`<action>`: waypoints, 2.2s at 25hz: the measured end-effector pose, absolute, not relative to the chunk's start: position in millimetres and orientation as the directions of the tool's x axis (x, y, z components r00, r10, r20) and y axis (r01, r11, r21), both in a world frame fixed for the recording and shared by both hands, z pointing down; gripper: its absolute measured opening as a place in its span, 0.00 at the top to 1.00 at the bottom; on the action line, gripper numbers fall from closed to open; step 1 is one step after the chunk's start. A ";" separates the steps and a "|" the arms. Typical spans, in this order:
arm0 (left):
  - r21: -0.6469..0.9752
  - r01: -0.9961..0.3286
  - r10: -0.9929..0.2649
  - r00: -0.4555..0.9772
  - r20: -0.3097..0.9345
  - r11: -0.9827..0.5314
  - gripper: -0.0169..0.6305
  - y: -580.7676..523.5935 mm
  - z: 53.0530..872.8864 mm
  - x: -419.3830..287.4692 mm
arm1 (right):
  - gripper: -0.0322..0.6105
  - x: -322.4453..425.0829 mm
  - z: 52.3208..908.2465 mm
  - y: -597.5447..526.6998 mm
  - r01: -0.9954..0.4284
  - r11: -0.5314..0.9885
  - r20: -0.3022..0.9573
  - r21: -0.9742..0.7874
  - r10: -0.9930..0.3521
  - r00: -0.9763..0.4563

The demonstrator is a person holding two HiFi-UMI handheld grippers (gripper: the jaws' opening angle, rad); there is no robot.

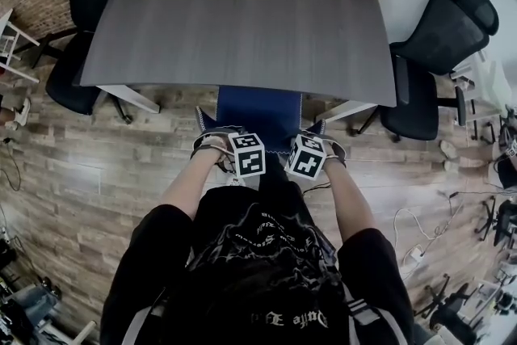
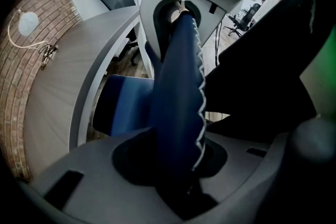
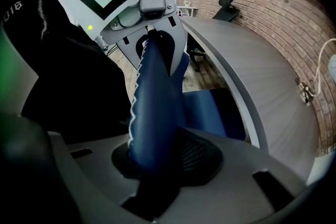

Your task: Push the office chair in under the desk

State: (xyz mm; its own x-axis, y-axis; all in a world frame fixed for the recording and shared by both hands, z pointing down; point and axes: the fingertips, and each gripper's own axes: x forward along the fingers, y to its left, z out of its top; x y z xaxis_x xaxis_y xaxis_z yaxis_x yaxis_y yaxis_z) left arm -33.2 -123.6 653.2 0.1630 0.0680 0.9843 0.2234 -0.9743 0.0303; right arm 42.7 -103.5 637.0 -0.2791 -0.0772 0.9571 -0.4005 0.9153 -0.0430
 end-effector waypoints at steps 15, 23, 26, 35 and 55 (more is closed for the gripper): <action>0.015 0.216 0.053 0.172 0.984 -0.976 0.77 -136.8 658.2 -29.0 | 0.79 47.1 643.0 -115.7 -0.399 0.916 0.958 -0.038 -0.080 -0.275; 0.013 0.203 0.049 0.175 0.983 -0.979 0.78 -141.8 657.7 -22.9 | 0.79 52.8 642.6 -120.3 -0.389 0.921 0.958 -0.040 -0.075 -0.276; 0.012 0.199 0.048 0.175 0.983 -0.980 0.78 -144.5 656.9 -20.2 | 0.79 56.1 641.8 -123.8 -0.385 0.922 0.959 -0.034 -0.079 -0.274; 0.010 0.196 0.044 0.174 0.984 -0.981 0.78 -148.0 658.1 -15.7 | 0.79 60.5 642.7 -128.4 -0.378 0.925 0.958 -0.034 -0.078 -0.277; 0.003 0.181 0.036 0.178 0.983 -0.983 0.78 -161.3 658.4 -8.1 | 0.79 68.1 643.0 -141.2 -0.367 0.930 0.958 -0.031 -0.076 -0.276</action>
